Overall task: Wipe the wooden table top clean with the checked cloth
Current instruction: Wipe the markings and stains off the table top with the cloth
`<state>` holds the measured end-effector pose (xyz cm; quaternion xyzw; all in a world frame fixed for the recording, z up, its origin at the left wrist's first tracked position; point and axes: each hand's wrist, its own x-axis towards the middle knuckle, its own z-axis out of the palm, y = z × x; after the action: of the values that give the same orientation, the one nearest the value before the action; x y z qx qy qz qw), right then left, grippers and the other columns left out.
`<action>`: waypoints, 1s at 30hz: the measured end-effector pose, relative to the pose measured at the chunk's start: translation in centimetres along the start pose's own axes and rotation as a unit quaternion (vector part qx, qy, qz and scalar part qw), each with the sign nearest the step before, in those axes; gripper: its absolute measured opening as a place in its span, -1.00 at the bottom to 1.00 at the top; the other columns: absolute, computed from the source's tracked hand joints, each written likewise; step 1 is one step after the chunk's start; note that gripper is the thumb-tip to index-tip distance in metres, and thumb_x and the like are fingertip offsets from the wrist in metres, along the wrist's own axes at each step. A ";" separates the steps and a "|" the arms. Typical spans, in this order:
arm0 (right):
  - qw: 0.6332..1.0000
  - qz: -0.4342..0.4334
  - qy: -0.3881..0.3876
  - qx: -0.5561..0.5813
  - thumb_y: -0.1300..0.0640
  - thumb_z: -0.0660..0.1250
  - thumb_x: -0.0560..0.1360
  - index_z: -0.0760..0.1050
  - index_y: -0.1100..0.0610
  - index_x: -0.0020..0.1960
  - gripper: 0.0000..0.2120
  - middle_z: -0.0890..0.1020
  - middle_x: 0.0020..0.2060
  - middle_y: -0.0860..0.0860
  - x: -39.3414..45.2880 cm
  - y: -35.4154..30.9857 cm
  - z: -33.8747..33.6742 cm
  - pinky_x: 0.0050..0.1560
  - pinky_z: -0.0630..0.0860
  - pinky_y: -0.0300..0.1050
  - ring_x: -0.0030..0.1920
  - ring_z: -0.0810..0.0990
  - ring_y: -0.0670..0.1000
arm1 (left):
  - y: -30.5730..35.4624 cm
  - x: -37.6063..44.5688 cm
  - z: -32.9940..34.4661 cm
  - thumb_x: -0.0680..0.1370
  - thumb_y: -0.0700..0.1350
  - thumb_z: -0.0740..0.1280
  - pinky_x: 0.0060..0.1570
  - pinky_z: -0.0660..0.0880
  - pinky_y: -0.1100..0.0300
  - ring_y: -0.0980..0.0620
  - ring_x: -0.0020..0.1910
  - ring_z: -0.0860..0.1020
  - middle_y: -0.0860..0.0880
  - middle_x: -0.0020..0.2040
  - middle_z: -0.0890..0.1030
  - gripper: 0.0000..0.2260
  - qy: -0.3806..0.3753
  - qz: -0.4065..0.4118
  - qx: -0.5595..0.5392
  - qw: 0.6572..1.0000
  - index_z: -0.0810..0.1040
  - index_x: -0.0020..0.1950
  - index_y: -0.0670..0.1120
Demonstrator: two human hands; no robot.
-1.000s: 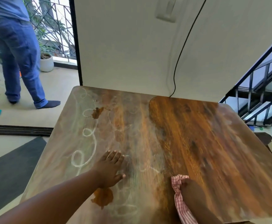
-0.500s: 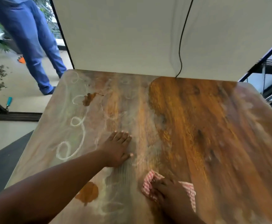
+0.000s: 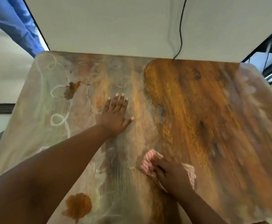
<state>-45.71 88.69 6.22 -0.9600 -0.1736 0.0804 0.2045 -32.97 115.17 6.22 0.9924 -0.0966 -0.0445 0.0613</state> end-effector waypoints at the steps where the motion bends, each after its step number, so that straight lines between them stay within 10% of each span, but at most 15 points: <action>1: 1.000 0.008 0.022 0.005 -0.02 0.26 0.41 0.60 -0.09 0.05 -0.74 0.64 -0.08 -0.02 -1.2 0.7 -0.3 -0.17 0.48 -0.20 -0.14 0.60 0.04 | -0.4 0.6 0.2 0.43 0.37 -0.35 0.44 -0.34 -0.04 -0.09 0.51 -0.29 -0.11 0.56 -0.21 -0.18 0.001 0.000 0.000 1.000 -0.19 0.55 -0.12; 9: 0.943 0.237 0.233 0.007 0.09 0.20 0.40 0.64 0.19 -0.08 -0.71 0.62 -0.19 0.21 16.3 3.2 -1.6 -0.13 0.41 -0.02 -0.19 0.55 0.24 | -1.0 4.3 2.1 0.48 0.35 -0.28 0.44 -0.35 -0.04 -0.07 0.51 -0.30 -0.12 0.56 -0.20 -0.22 0.020 0.020 -0.045 0.999 -0.20 0.55 -0.13; 15: 0.998 0.005 0.053 0.035 0.03 0.29 0.39 0.65 -0.02 -0.04 -0.78 0.62 -0.22 -0.05 14.1 -0.5 -0.5 -0.19 0.39 -0.15 -0.23 0.55 -0.01 | -1.1 4.1 2.4 0.58 0.28 -0.12 0.46 -0.28 -0.02 -0.07 0.53 -0.20 -0.10 0.56 -0.10 -0.31 0.099 0.016 -0.089 0.991 -0.07 0.56 -0.15; 19: 0.989 0.092 0.103 0.060 0.03 0.27 0.33 0.67 -0.01 -0.13 -0.78 0.55 -0.29 -0.19 11.5 3.8 -2.5 -0.22 0.34 -0.18 -0.23 0.56 -0.04 | -0.8 4.3 2.4 0.56 0.31 -0.16 0.46 -0.31 -0.03 -0.05 0.52 -0.29 -0.09 0.56 -0.16 -0.28 0.066 0.001 -0.079 0.995 -0.13 0.56 -0.13; 23: 0.964 0.183 0.193 0.011 0.11 0.17 0.36 0.62 0.17 -0.19 -0.74 0.58 -0.28 0.13 21.6 4.4 -2.8 -0.22 0.25 -0.14 -0.23 0.53 0.20 | -1.0 4.4 2.2 0.54 0.31 -0.22 0.46 -0.33 -0.03 -0.02 0.48 -0.38 -0.06 0.55 -0.27 -0.29 0.040 -0.012 -0.071 0.997 -0.24 0.55 -0.10; 30: 0.993 0.021 0.112 -0.032 0.02 0.18 0.44 0.62 -0.02 0.04 -0.71 0.64 -0.03 0.04 20.6 -0.1 0.8 -0.05 0.39 0.00 -0.11 0.55 0.14 | -1.0 4.4 2.1 0.56 0.27 -0.19 0.46 -0.31 -0.02 -0.02 0.50 -0.34 -0.07 0.55 -0.23 -0.32 0.054 -0.008 -0.096 0.994 -0.21 0.54 -0.12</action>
<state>-26.88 96.61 3.82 -0.9725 -0.1319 -0.0294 0.1898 -28.74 115.03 3.65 0.9836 -0.0804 -0.0003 0.1615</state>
